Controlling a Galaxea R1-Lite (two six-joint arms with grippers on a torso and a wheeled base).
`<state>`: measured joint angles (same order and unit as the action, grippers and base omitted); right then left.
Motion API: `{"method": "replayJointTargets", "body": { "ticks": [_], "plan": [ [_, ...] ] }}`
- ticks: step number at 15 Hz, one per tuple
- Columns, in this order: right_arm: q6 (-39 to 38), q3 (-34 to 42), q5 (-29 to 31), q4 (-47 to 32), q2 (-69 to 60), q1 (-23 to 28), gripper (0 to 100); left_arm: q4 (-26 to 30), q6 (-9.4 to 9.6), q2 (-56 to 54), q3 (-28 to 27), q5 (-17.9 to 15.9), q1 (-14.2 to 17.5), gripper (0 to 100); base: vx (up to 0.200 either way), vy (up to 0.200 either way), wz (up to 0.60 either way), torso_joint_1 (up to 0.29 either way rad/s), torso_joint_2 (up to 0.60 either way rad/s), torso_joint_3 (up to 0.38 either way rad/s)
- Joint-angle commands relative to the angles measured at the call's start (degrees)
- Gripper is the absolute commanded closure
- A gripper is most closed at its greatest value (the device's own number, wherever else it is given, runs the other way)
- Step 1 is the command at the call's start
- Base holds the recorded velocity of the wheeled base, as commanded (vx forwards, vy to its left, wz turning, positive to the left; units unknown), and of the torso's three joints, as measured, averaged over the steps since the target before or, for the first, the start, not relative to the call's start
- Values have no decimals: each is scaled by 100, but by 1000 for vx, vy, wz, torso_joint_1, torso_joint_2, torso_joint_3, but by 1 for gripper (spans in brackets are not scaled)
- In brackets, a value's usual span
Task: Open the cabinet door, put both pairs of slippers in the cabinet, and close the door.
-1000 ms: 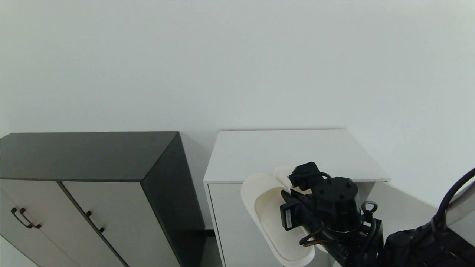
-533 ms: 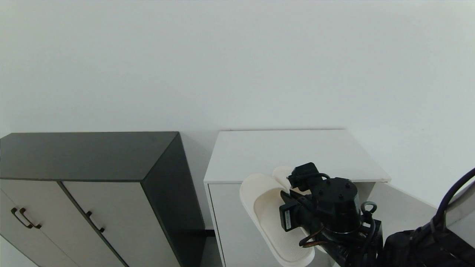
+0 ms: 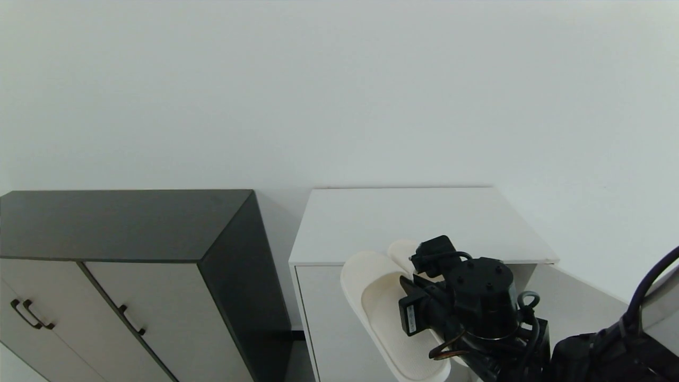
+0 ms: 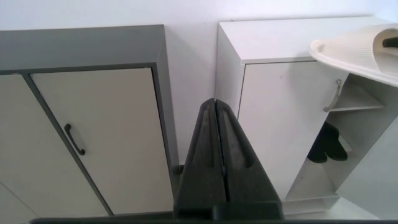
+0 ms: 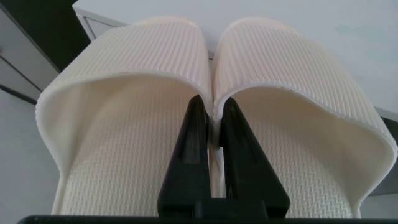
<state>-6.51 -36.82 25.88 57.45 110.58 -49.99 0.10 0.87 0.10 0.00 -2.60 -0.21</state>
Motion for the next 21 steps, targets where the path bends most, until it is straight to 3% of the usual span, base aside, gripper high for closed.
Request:
{"method": "replayJointTargets", "body": {
  "ticks": [1, 6, 12, 21],
  "plan": [
    [150, 148, -22, 64, -291, -54, 100, -1, 1, -1, 0, -4, -6, 100, 0, -200, 0, 22, 7, 2],
    [379, 561, -39, 55, -757, -336, 100, -1, 1, 8, 0, -4, -6, 100, 0, -200, 0, 5, 4, 2],
    [-52, 1282, -189, 170, -1170, -590, 100, -1, 1, 8, 0, -4, 3, 100, 0, -200, 0, 3, 2, 2],
    [-483, 1379, -461, 170, -1179, -793, 100, -1, 1, 8, 0, -4, 3, 100, 0, 0, 0, 0, 0, 0]
  ]
}}
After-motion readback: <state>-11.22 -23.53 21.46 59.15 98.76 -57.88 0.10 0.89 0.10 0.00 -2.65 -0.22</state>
